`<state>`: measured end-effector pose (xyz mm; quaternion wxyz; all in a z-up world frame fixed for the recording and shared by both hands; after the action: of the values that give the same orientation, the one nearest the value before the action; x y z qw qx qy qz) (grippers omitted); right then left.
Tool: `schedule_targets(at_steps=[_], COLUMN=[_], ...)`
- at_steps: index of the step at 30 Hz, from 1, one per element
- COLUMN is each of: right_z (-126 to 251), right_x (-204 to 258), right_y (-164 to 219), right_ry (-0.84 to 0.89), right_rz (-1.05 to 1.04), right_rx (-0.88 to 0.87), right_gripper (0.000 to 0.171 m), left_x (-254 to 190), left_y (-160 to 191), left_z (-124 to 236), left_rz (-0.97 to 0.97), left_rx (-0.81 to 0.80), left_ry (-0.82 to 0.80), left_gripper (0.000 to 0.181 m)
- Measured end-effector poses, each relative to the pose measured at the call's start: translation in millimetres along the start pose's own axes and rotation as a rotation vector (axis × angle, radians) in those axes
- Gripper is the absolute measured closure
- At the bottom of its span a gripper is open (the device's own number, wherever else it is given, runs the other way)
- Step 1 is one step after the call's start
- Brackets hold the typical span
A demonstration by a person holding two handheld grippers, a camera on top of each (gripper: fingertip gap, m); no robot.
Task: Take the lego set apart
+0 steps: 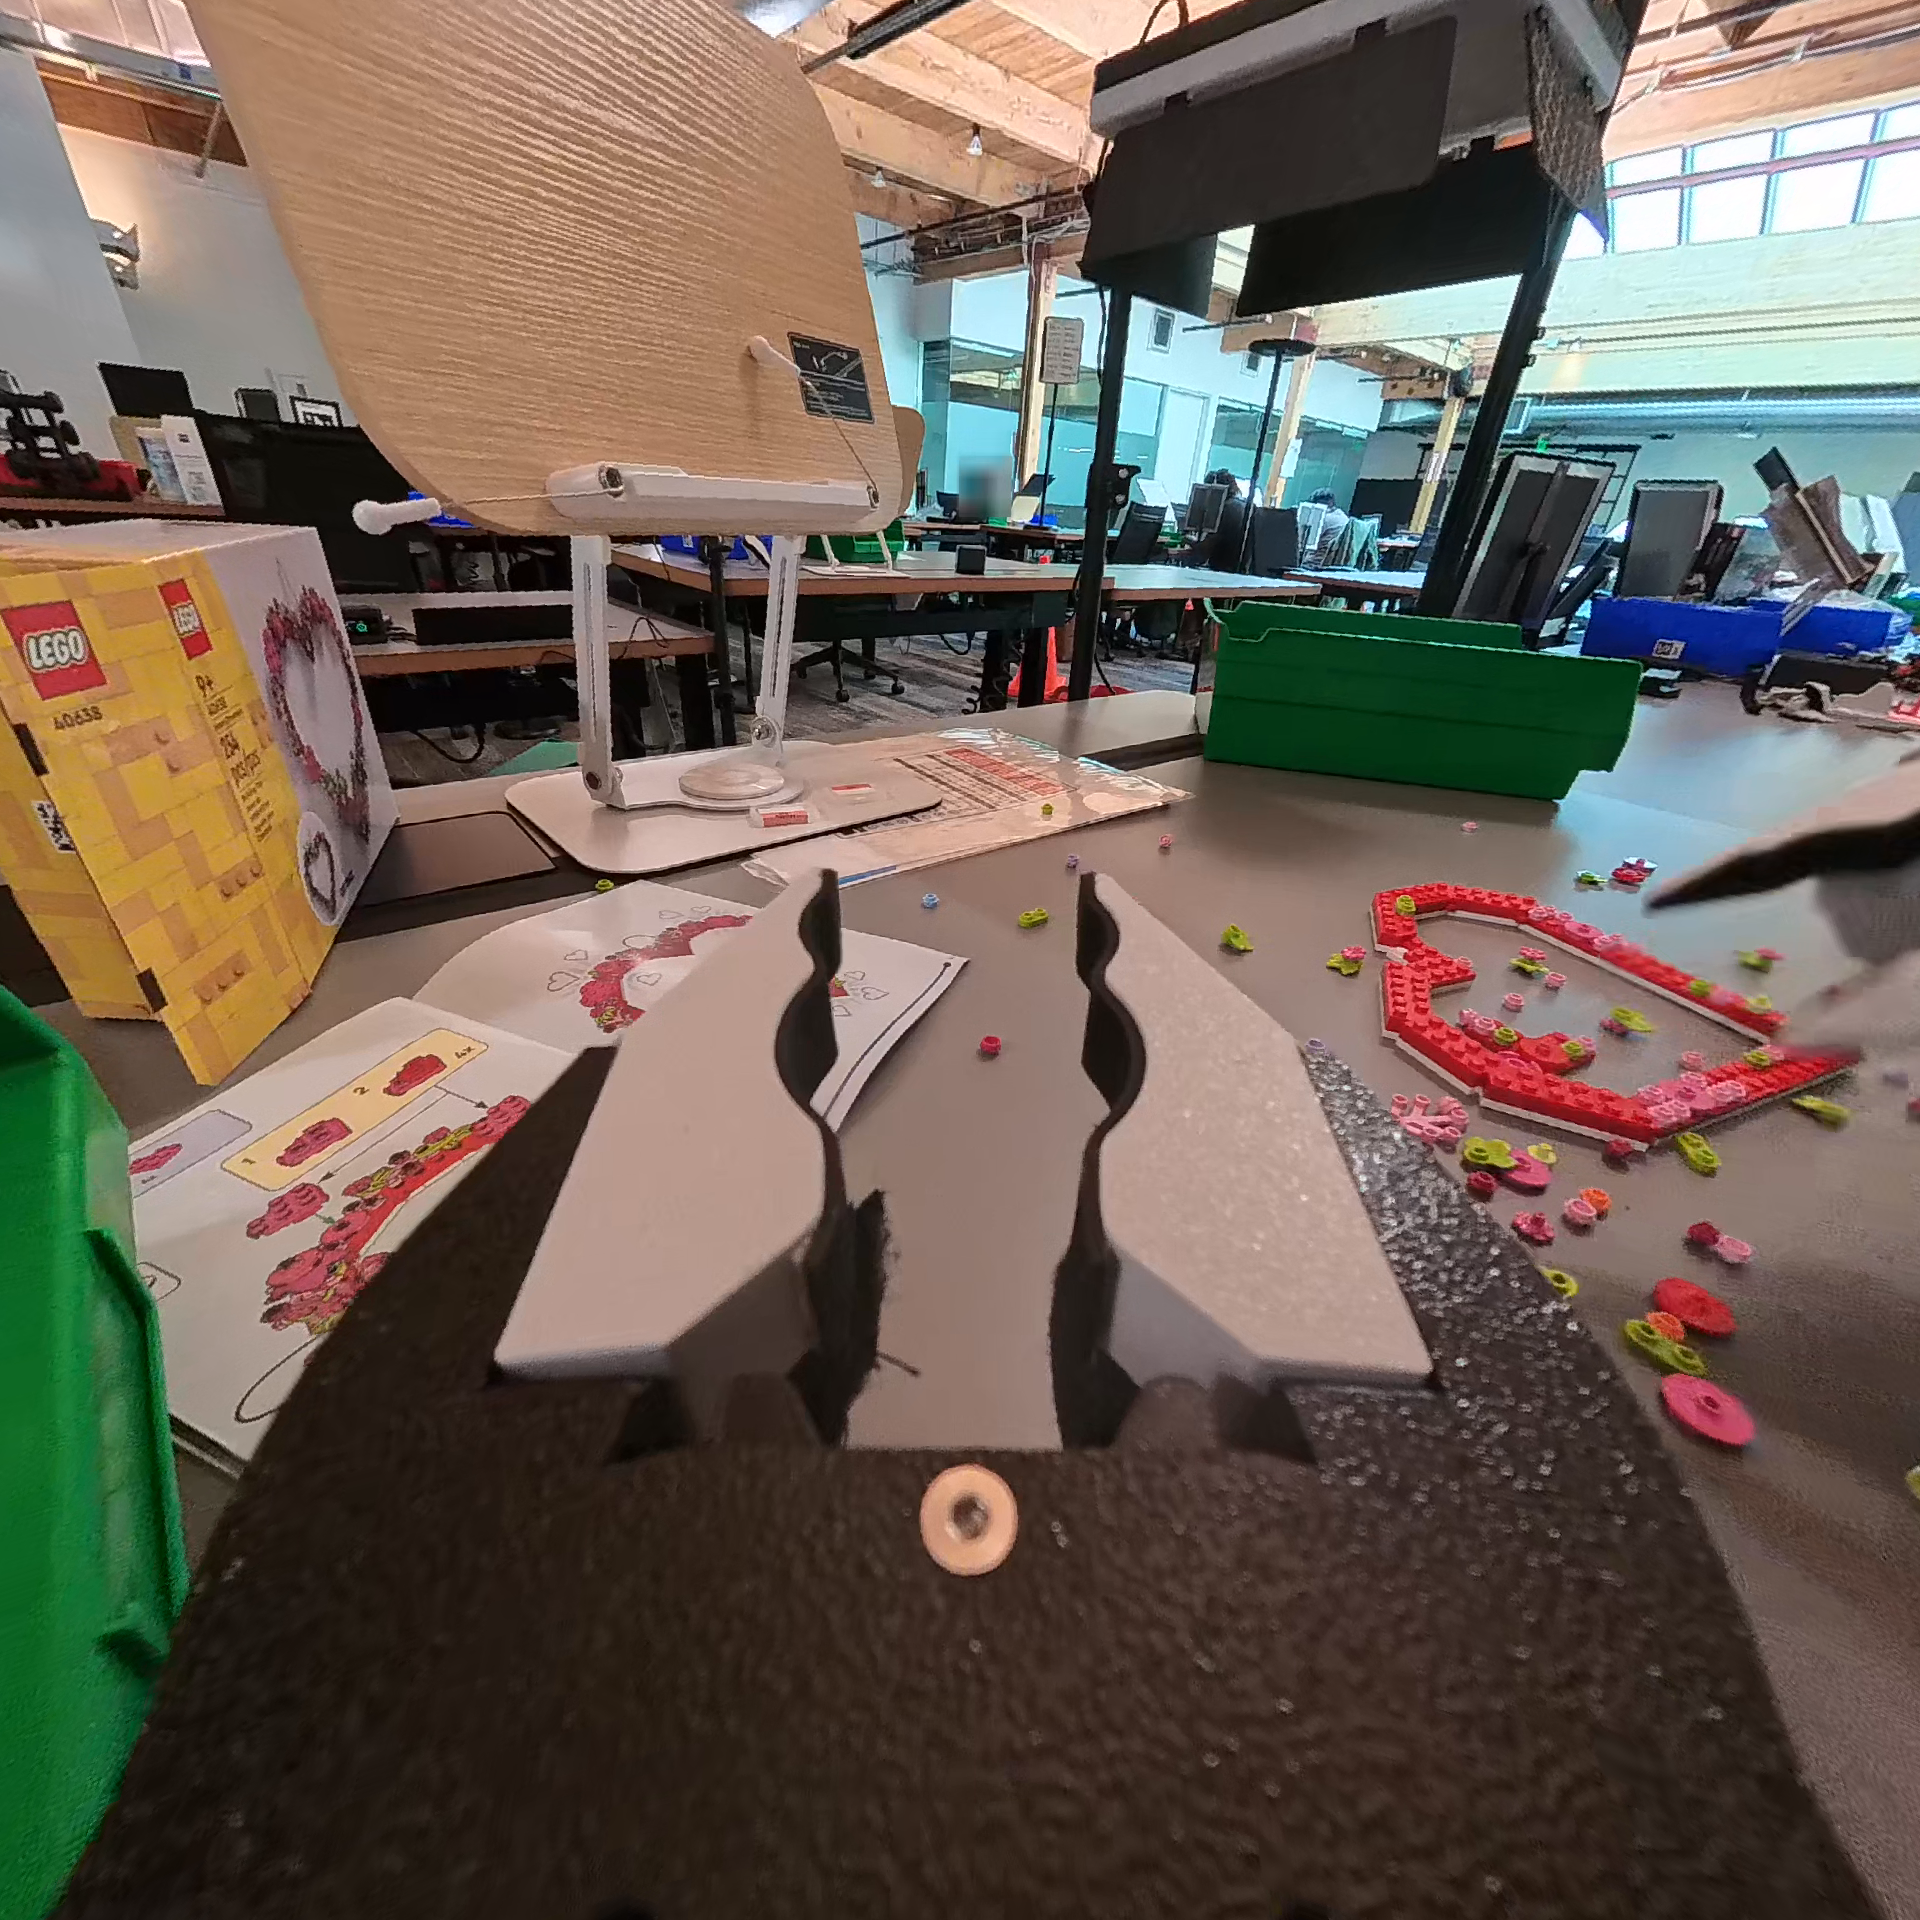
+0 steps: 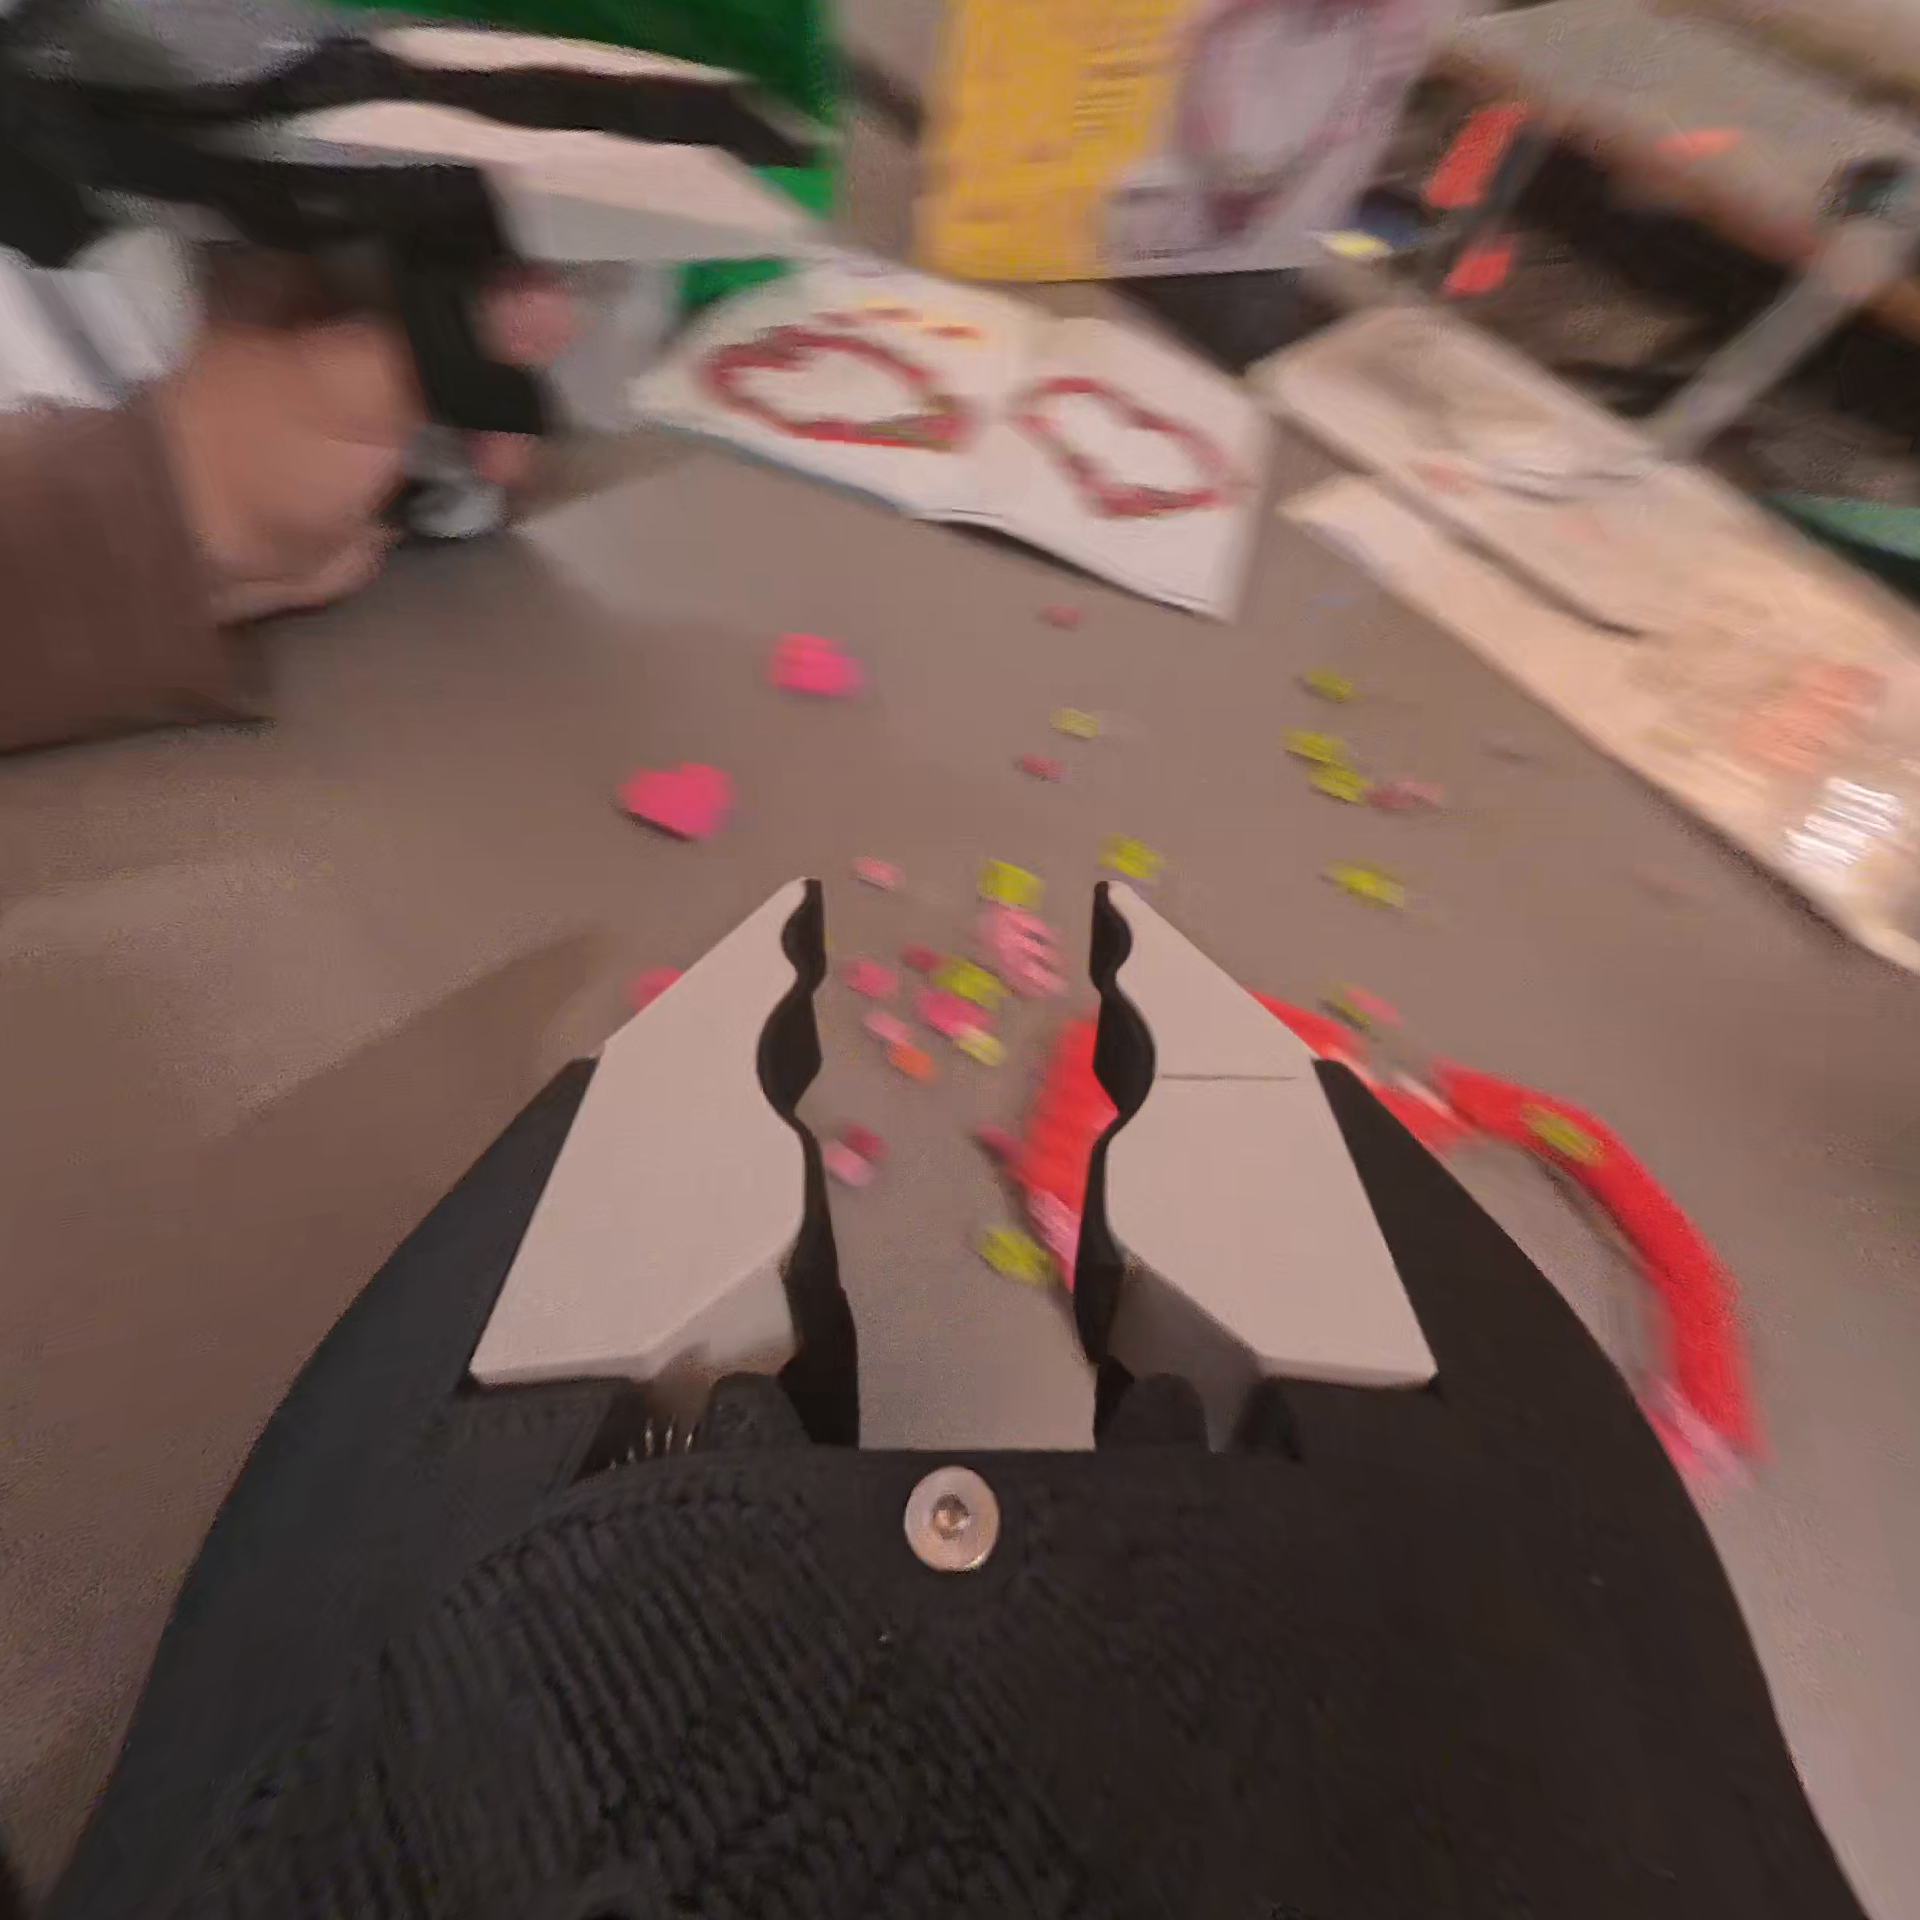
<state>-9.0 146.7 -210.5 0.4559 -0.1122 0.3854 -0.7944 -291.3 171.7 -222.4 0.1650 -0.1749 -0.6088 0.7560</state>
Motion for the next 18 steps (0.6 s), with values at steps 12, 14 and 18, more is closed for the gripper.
schedule_targets(at_steps=[12,14,18], right_z=[60.6,57.1,51.5], right_x=[-126.4,-129.2,-133.5], right_y=[165.3,168.0,169.8], right_ry=[0.209,0.213,0.206], right_rz=[-0.453,-0.451,-0.463], right_rx=[0.236,0.249,0.249], right_gripper=[0.139,0.140,0.144], left_x=[-6.6,-6.6,-6.5], left_y=[2.1,2.0,0.9], left_z=[-6.0,-5.0,-2.8], left_rz=[-0.009,-0.008,-0.004], left_rx=[0.024,0.023,0.014], left_ry=[0.039,0.039,0.041], left_gripper=[0.140,0.140,0.141])
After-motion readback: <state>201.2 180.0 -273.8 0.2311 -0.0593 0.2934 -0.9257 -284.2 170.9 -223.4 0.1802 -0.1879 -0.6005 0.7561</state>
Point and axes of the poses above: each gripper's, where its closed fingertips meet, z back along the fingers, y out of its underside, x = y × z across the jaws, the point moved 8 cm from there along z, back along the fingers, and after that the axes turned 15 degrees about x, right-handed, at the moved point
